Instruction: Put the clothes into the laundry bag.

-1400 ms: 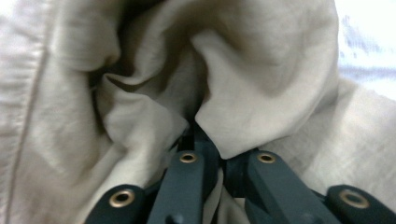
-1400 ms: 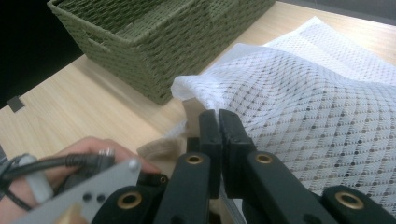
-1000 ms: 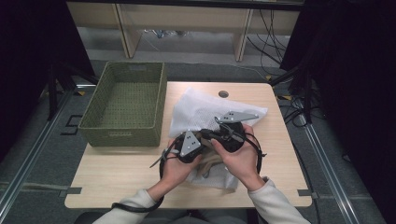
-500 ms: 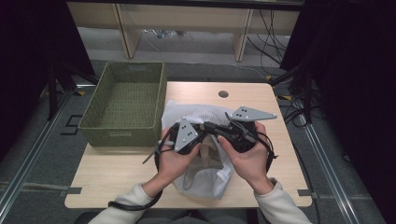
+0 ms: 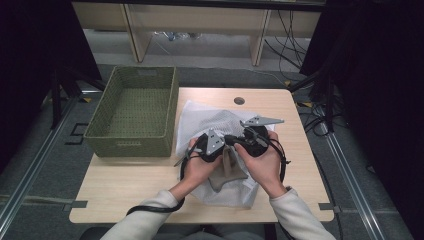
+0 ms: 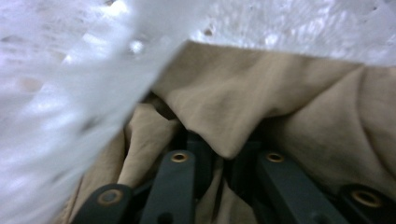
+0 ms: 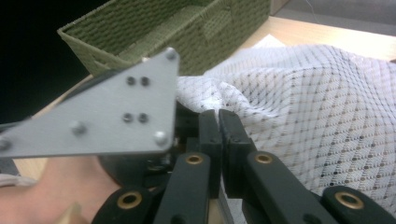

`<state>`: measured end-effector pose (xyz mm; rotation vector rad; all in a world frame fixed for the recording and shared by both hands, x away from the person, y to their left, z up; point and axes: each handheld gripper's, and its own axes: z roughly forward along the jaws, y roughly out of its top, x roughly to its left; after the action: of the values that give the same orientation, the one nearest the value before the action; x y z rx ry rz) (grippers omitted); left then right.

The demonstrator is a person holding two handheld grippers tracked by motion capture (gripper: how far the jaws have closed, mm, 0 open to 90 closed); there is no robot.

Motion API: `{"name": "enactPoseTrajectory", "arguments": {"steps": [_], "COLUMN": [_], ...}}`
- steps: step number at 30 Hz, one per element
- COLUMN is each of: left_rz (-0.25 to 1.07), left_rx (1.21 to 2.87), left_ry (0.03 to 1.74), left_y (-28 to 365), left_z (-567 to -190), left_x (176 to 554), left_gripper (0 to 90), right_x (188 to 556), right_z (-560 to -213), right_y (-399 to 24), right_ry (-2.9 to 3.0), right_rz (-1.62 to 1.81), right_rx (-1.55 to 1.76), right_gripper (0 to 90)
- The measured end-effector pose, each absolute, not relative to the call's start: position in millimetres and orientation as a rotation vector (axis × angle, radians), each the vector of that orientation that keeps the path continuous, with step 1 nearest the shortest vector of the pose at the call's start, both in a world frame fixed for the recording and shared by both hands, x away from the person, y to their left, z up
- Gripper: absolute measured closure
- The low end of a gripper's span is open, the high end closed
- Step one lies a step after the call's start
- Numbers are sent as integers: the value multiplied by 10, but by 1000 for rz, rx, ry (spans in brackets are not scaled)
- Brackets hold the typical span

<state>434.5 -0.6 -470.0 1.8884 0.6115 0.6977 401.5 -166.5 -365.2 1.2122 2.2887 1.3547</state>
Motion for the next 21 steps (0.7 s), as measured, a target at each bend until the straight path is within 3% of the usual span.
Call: {"name": "enactPoseTrajectory", "arguments": {"steps": [7,21], "left_rz": [669,646], "left_rx": [1880,1879], "left_ry": [605,610], "left_y": [81,171], "left_z": [-4668,-4643], "left_x": [4243,4092], "left_gripper": [680,601], "right_x": [4014,4021], "right_z": [-3668,-3668], "right_y": [-1640,-1648], "right_ry": [2289,2300], "right_rz": [1349,1344], "right_rx": [1212,1189], "right_gripper": [900,900]}}
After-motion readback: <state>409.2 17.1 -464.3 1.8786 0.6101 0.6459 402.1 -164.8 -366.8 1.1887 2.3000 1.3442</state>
